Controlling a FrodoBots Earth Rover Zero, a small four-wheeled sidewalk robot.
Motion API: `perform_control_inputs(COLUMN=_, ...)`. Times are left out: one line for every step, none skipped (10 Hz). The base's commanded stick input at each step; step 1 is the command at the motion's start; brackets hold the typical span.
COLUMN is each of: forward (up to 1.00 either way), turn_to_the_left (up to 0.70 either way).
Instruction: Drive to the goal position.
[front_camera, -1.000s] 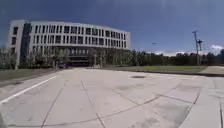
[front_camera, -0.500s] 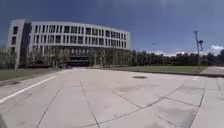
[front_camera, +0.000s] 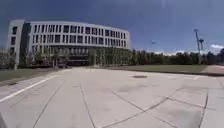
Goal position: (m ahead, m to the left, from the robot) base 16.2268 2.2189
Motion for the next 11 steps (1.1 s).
perform_control_inputs(forward=0.27, turn_to_the_left=0.00)
perform_control_inputs(forward=0.26, turn_to_the_left=0.00)
perform_control_inputs(forward=0.26, turn_to_the_left=0.00)
perform_control_inputs(forward=0.26, turn_to_the_left=0.00)
perform_control_inputs(forward=0.26, turn_to_the_left=0.00)
perform_control_inputs(forward=0.26, turn_to_the_left=0.00)
perform_control_inputs(forward=0.26, turn_to_the_left=0.00)
perform_control_inputs(forward=0.26, turn_to_the_left=0.00)
perform_control_inputs(forward=0.26, turn_to_the_left=0.00)
perform_control_inputs(forward=0.26, turn_to_the_left=0.00)
perform_control_inputs(forward=0.27, turn_to_the_left=0.00)
